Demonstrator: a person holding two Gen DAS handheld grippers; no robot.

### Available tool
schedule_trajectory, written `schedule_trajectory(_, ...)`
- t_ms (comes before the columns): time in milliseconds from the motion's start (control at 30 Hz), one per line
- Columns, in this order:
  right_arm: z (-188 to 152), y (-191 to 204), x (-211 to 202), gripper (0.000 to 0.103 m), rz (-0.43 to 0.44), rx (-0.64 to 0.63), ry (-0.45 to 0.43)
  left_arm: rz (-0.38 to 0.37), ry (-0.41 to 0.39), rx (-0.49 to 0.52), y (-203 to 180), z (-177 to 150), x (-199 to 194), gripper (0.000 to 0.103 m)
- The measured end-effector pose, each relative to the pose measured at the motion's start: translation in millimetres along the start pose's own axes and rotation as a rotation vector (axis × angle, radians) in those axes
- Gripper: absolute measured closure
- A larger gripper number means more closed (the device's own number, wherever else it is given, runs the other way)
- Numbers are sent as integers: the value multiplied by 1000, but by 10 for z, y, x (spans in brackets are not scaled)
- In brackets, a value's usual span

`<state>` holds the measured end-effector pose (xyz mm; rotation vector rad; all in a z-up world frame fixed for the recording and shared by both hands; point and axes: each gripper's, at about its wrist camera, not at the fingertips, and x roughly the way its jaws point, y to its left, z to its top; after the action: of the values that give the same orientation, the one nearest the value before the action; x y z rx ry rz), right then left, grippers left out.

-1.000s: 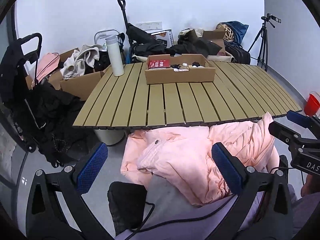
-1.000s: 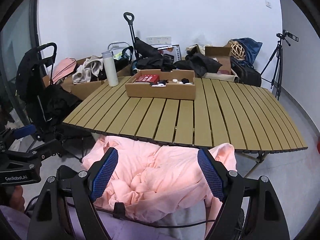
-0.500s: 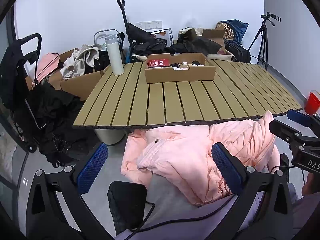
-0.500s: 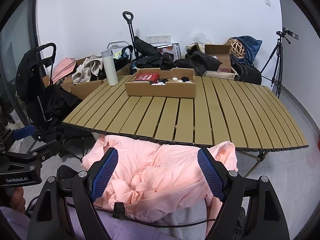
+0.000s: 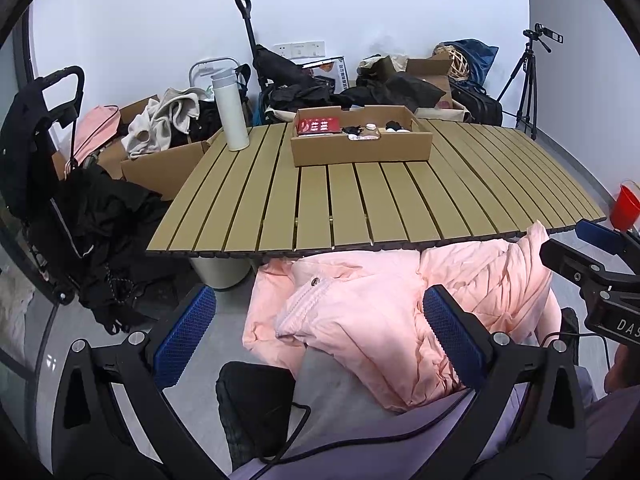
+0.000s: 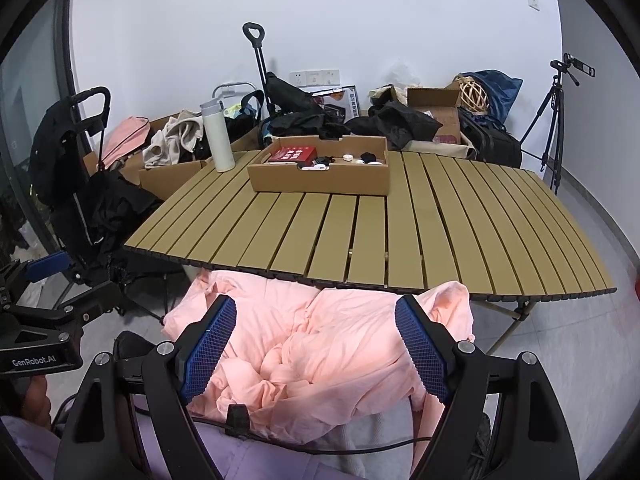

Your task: Organize objects

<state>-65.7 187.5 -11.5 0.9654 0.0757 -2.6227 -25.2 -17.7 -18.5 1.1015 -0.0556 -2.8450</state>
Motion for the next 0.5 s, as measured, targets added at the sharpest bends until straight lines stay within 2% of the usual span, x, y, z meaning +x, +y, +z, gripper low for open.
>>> schedule_trajectory(500, -19, 20, 52, 18, 11, -9, 12, -32, 21, -2, -26, -39, 41, 0)
